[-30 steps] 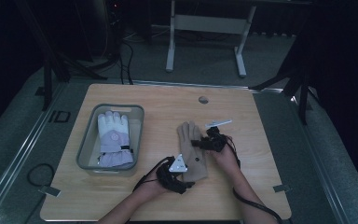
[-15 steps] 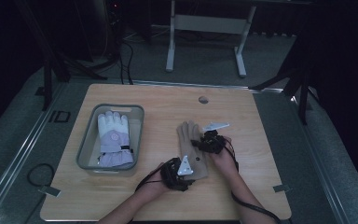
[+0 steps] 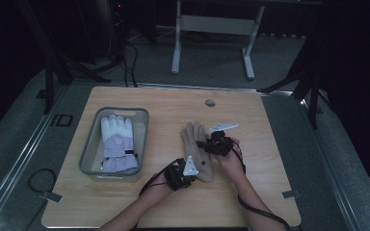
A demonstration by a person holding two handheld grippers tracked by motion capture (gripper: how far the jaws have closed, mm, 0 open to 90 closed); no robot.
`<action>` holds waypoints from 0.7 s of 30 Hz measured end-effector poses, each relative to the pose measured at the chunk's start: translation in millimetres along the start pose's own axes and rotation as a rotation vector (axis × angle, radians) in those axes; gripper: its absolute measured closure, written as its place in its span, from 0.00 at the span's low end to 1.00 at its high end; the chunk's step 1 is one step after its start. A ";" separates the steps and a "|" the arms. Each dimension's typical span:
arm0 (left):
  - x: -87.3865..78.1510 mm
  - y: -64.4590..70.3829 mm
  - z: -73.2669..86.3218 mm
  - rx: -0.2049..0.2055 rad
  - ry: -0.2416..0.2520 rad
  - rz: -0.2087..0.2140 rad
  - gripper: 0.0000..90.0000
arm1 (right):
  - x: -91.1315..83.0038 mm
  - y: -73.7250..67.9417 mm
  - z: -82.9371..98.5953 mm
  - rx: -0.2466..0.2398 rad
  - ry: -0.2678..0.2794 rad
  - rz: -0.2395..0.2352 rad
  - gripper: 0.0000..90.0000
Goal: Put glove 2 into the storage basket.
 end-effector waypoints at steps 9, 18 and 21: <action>-32.0 6.8 -8.7 0.046 -0.026 -0.011 0.91 | -18.6 -13.5 -23.9 -0.018 0.038 -0.021 0.79; -62.4 7.7 -8.5 0.045 -0.043 -0.026 0.91 | -29.4 -30.4 -45.3 -0.026 0.062 -0.050 0.79; -72.9 6.4 -7.2 0.036 -0.038 -0.026 0.91 | -32.4 -37.2 -54.2 -0.033 0.074 -0.054 0.79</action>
Point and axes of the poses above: each handheld gripper's, and its own axes: x roughly forward along the jaws, z roughly out of its underside, y roughly to its right, the point moved 6 cm from there along x, roughly forward along the jaws, and after that the axes turned 15 degrees about z, right-handed, at the moved point
